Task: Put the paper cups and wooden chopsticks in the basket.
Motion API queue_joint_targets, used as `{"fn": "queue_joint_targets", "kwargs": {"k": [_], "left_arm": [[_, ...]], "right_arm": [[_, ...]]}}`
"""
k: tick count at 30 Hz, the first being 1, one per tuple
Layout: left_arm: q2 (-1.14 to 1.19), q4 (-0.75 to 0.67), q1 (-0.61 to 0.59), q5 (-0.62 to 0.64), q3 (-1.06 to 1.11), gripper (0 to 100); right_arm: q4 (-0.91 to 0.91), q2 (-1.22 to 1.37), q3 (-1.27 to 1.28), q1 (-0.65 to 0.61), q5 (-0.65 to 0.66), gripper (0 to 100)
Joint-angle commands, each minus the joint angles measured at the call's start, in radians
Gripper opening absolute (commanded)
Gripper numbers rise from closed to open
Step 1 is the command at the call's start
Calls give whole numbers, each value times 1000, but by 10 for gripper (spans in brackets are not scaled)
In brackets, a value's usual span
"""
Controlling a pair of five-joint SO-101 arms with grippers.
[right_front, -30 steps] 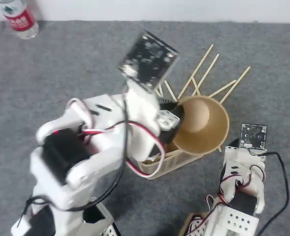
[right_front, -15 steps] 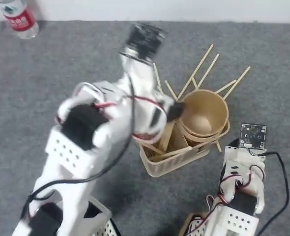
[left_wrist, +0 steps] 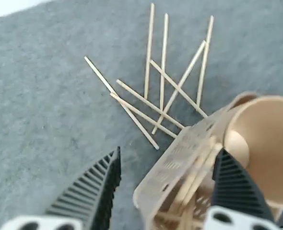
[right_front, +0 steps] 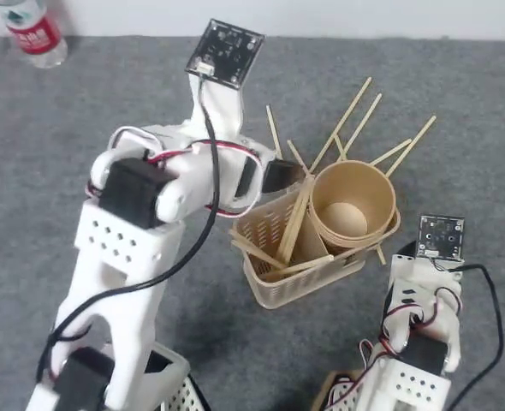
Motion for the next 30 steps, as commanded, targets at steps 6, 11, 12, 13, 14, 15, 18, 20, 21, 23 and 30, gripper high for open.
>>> {"fn": "queue_joint_targets", "kwargs": {"k": [6,11,12,13,14,15,18,20,21,23,30], "left_arm": [[5,126,-18,-324,-2,295],[6,117,-18,-382,77,295],[8,91,-18,-396,114,295],[14,58,-18,-405,151,295],[23,23,-26,-405,185,295],[37,-9,-26,-405,217,295],[86,-84,-17,-405,282,294],[124,-123,-2,-407,294,281],[143,-130,8,-411,292,255],[172,-135,26,-446,289,164],[203,-100,26,-574,289,11]], "right_arm": [[-24,-12,-9,-1,15,8],[-21,-12,-9,-1,15,8],[-21,-12,-9,-1,15,8],[-19,-12,-9,-1,15,8],[-19,-12,-9,-1,15,8],[-19,-12,-9,-1,15,8],[-19,-12,-9,-1,15,8],[-19,-12,-9,-1,15,8],[-19,-12,-8,-1,15,8],[-22,-12,-8,-1,15,8],[-25,-12,-6,-1,15,8]]}}
